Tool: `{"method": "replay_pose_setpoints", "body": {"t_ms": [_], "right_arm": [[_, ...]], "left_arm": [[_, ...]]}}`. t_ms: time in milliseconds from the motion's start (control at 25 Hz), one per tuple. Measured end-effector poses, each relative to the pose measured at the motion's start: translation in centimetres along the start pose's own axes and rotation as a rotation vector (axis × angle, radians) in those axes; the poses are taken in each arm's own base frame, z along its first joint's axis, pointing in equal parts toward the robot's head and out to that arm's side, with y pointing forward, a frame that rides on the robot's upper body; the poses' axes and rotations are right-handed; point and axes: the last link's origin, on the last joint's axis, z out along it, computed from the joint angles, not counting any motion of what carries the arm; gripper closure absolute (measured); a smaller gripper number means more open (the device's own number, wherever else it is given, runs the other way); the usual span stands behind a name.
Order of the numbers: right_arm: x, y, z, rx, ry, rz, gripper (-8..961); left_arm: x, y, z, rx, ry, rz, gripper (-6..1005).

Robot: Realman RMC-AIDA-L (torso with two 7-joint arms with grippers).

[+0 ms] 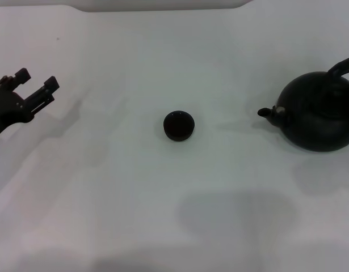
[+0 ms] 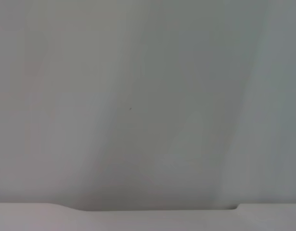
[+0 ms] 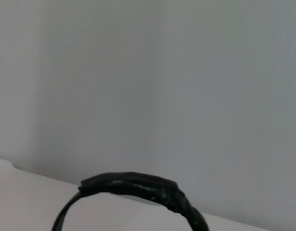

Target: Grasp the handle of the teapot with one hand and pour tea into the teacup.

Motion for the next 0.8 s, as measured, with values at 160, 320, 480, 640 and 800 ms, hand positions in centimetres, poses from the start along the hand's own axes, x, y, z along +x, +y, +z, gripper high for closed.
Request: {"method": "replay_pose_setpoints", "body": {"t_ms": [160,320,480,640,800], "right_arm": [[0.1,-0.2,-0.8,0.016,-0.008,0.011,75],[0.2,-0.8,-2.2,0.055,-0.02,0.034,75],[0.6,-1.3,-3.8,0.103,-0.018,0.047,75],[0.8,-2.2,-5.4,0.17,-0.045,0.071,75],[0.5,-3.2,-6.3,0.248,-0.129,0.124,75]], "left_arm": [[0.0,0.0,0.0,-0.001,0.0,0.001,210],[0.0,-0.1,0.0,0.002,-0.001,0.002,210],[0.0,-0.3,0.0,0.014,-0.007,0.005,210],[0.2,-0.5,0.0,0.031,0.004,0.019,209],[0.6,-0.9,-0.1,0.082,0.055,0.032,209]]}}
